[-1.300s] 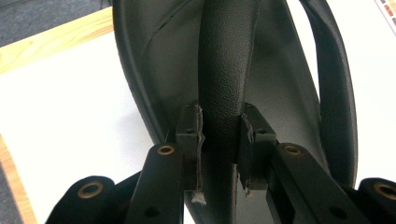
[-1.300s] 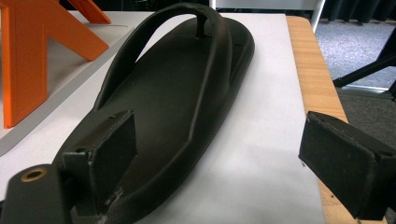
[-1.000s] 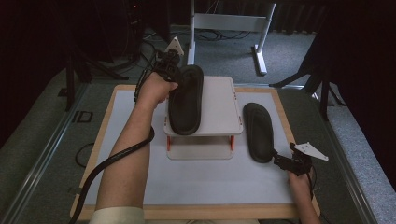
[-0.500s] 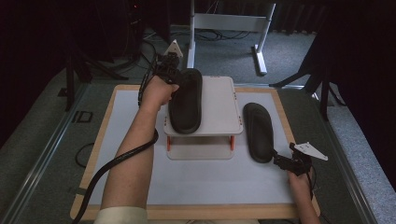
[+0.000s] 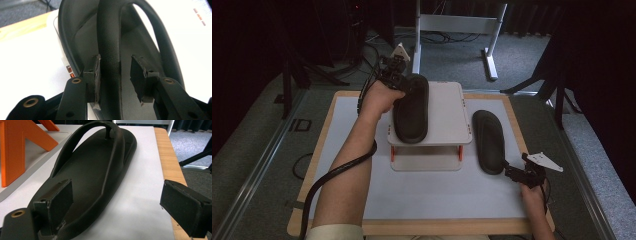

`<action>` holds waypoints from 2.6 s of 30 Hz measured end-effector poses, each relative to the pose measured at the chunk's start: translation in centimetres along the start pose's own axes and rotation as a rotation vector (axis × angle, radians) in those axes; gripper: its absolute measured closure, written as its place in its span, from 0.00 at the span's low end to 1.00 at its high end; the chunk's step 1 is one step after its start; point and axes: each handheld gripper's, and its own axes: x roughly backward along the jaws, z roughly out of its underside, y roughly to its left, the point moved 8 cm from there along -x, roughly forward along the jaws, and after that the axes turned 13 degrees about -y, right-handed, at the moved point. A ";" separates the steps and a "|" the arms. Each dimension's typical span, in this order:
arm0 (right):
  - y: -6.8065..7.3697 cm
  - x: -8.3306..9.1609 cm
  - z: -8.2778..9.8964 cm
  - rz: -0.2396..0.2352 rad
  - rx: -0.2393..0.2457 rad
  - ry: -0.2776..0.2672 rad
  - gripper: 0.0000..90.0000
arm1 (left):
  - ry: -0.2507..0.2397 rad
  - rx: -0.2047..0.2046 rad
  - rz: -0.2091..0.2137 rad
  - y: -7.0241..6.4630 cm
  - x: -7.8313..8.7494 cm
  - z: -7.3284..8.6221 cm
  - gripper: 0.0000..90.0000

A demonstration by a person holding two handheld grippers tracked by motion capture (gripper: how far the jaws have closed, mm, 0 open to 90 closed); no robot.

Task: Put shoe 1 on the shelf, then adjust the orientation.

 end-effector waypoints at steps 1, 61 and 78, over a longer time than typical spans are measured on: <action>0.0 0.0 0.0 0.001 0.000 0.000 0.12 | -0.011 0.003 0.015 0.0 0.2 0.0 0.66; 0.1 0.0 0.0 0.008 0.006 -0.007 0.12 | -0.322 0.016 0.047 8.9 4.7 11.2 0.61; 0.1 0.0 0.0 0.014 0.012 -0.005 0.12 | -0.444 -0.019 0.018 10.1 3.0 17.9 0.61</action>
